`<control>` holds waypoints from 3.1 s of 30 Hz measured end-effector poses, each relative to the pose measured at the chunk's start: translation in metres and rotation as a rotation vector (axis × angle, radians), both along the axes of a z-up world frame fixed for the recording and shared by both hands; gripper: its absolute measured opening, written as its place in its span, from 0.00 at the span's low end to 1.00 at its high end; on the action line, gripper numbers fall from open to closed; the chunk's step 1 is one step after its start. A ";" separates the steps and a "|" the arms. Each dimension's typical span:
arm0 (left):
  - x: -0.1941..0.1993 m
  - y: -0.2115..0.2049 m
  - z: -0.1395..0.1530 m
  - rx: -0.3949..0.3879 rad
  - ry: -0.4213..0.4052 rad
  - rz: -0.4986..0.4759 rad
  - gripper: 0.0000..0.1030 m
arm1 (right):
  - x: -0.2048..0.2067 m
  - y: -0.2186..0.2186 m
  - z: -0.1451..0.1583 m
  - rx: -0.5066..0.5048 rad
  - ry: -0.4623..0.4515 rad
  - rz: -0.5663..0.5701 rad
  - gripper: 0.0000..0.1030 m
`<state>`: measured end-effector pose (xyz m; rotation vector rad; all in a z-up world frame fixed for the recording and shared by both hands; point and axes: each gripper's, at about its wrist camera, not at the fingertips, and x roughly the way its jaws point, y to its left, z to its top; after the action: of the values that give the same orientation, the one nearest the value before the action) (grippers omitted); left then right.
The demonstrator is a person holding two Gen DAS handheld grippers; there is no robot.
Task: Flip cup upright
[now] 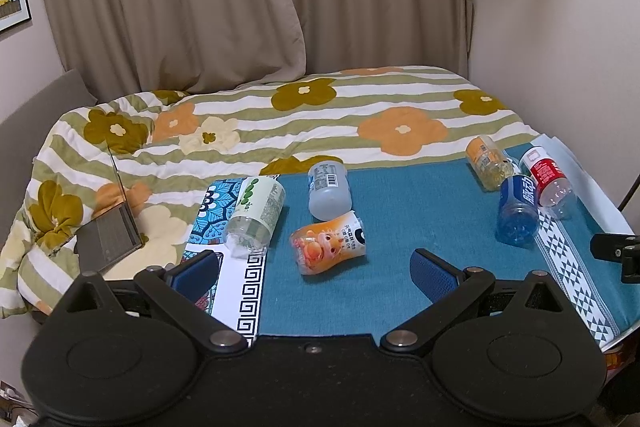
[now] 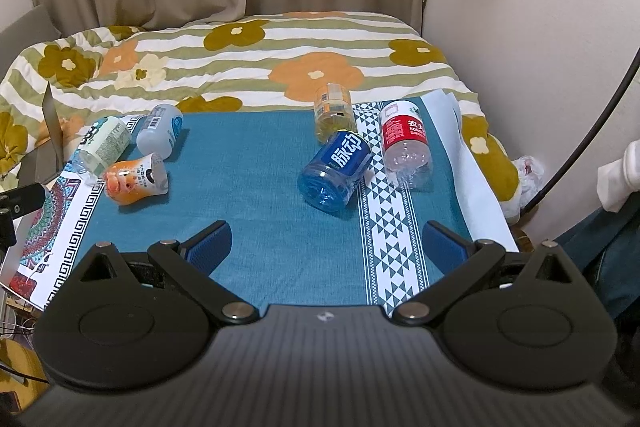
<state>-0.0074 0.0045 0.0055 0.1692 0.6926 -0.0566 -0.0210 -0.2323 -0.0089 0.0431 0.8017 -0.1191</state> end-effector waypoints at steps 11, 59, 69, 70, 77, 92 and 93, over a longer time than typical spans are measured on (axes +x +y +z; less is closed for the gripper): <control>-0.002 0.001 0.000 -0.004 0.000 0.002 1.00 | -0.003 0.003 0.000 0.001 0.001 0.002 1.00; -0.006 -0.012 0.011 -0.014 0.007 -0.013 1.00 | -0.009 -0.002 0.011 0.025 -0.004 -0.005 1.00; 0.012 -0.030 0.011 -0.045 0.027 0.053 1.00 | 0.029 -0.044 0.017 0.027 -0.015 0.075 1.00; 0.014 -0.031 0.010 -0.043 0.031 0.058 1.00 | 0.036 -0.047 0.016 0.026 -0.016 0.085 1.00; 0.045 -0.039 -0.005 -0.041 0.080 0.082 1.00 | 0.090 -0.061 0.006 0.022 0.004 0.116 1.00; 0.146 -0.053 -0.050 -0.042 0.202 0.003 1.00 | 0.233 -0.061 -0.063 0.057 0.138 0.098 1.00; 0.151 -0.054 -0.053 -0.039 0.208 -0.002 1.00 | 0.240 -0.061 -0.068 0.058 0.147 0.099 1.00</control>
<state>0.1432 -0.0493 -0.0474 0.1275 0.8986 -0.0904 0.2193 -0.2934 -0.0773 0.0499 0.9523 -0.0057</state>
